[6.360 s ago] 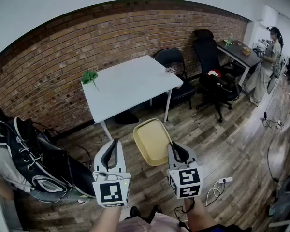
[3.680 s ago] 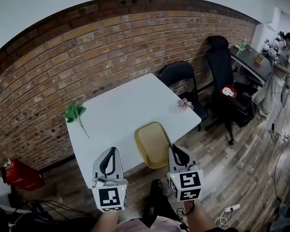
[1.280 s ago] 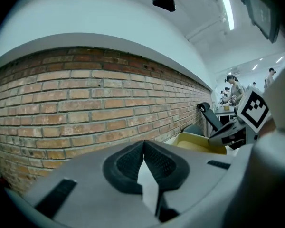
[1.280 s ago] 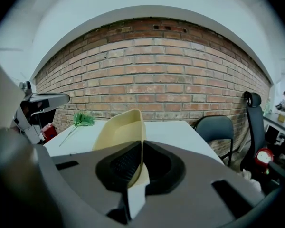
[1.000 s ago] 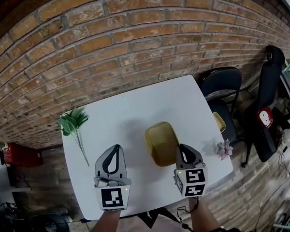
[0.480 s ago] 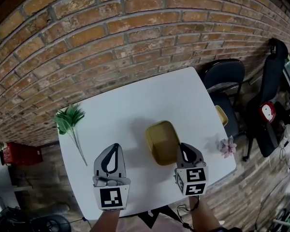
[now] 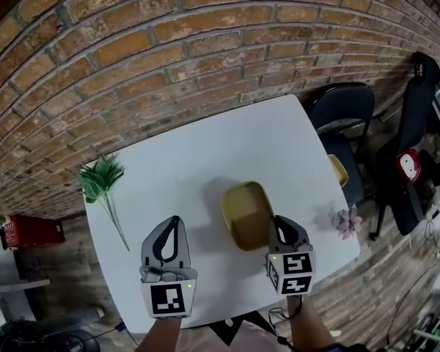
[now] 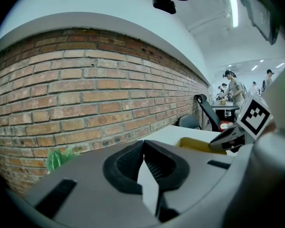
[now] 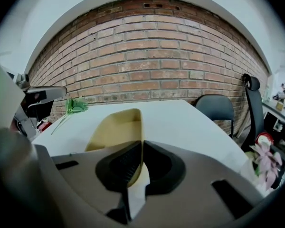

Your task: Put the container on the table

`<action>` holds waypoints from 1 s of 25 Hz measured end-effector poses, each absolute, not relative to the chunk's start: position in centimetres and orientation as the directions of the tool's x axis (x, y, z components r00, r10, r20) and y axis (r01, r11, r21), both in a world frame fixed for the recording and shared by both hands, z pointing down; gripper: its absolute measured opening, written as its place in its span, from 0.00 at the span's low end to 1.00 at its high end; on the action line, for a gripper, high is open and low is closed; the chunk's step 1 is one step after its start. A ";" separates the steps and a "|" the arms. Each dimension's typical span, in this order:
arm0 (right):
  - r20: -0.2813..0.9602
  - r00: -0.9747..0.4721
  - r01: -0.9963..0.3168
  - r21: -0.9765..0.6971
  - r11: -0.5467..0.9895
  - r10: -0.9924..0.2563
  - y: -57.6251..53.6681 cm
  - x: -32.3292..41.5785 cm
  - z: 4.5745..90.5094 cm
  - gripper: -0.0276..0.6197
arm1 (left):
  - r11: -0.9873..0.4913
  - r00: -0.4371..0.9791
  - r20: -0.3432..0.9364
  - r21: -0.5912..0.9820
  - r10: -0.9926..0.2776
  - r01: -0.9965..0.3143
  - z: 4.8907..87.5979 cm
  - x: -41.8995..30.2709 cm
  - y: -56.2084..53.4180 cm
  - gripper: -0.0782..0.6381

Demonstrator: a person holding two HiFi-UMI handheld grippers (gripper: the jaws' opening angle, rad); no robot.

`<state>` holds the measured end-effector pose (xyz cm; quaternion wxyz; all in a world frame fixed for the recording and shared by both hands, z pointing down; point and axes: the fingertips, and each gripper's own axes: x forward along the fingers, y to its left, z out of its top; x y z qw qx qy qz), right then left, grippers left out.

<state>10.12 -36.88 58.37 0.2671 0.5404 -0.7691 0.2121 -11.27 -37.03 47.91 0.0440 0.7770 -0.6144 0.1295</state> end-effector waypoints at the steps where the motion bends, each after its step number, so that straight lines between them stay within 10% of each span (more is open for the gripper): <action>1: 0.641 -0.276 -0.944 -0.042 0.326 -0.716 -36.9 10.1 58.5 0.08 | -0.242 0.213 0.256 -0.090 -0.943 -0.966 48.0 -11.2 -37.1 0.12; 25: 0.657 -0.260 -0.950 -0.044 0.308 -0.708 -36.8 10.8 59.3 0.19 | -0.259 0.228 0.257 -0.093 -0.939 -0.961 47.9 -10.5 -37.4 0.12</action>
